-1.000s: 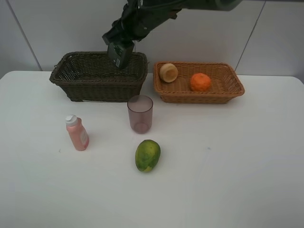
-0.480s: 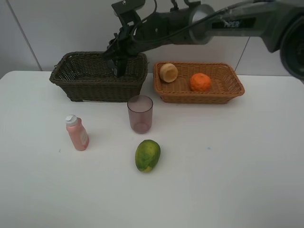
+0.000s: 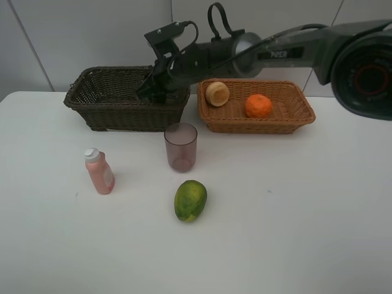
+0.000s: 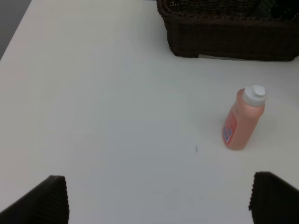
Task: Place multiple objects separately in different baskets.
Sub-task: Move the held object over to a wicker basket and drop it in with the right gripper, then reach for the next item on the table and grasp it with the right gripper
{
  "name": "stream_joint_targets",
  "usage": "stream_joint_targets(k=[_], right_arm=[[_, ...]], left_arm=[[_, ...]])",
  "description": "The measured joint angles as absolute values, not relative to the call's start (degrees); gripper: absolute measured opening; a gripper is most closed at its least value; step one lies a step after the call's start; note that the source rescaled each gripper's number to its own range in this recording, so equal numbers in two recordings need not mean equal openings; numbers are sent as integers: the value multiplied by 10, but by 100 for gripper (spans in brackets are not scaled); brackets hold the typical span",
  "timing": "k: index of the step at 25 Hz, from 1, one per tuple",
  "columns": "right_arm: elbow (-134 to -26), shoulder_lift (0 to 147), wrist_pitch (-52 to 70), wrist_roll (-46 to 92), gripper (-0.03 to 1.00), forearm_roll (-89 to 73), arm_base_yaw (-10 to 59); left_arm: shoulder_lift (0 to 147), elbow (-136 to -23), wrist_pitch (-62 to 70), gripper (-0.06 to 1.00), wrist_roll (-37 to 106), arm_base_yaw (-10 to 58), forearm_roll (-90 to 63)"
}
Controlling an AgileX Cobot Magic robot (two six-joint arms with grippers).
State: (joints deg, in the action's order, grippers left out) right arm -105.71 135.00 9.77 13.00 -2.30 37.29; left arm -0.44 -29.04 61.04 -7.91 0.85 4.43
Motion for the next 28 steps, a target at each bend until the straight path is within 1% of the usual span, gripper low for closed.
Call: stream_joint_targets(k=[5, 6, 7, 9, 11, 12, 14, 16, 20, 23, 28], right_arm=[[-1057, 1350, 97, 130, 0, -23, 373], [-1057, 1350, 97, 130, 2, -23, 373], [-1057, 1350, 92, 130, 9, -23, 373], [-1057, 1349, 84, 130, 31, -23, 373], [-1057, 1348, 83, 130, 57, -23, 373], [-1057, 1346, 83, 130, 67, -24, 373], [-1057, 1339, 87, 130, 78, -24, 373], [-1057, 1325, 100, 130, 82, -24, 373], [-1058, 1287, 170, 130, 84, -25, 373], [-1058, 1251, 260, 107, 84, -25, 373], [-1056, 1201, 447, 0, 84, -15, 373]], left_arm=[[-4, -290, 610, 100, -79, 8, 45], [-4, -290, 610, 100, -79, 8, 45], [-4, -290, 610, 100, -79, 8, 45], [-4, -290, 610, 100, -79, 8, 45], [-4, -290, 610, 100, -79, 8, 45], [-4, -290, 610, 100, -79, 8, 45], [-4, -290, 610, 100, -79, 8, 45], [-4, -290, 610, 100, -79, 8, 45], [-4, -290, 610, 100, -79, 8, 45], [-4, -290, 610, 100, -79, 8, 45], [-4, -290, 610, 100, -79, 8, 45]])
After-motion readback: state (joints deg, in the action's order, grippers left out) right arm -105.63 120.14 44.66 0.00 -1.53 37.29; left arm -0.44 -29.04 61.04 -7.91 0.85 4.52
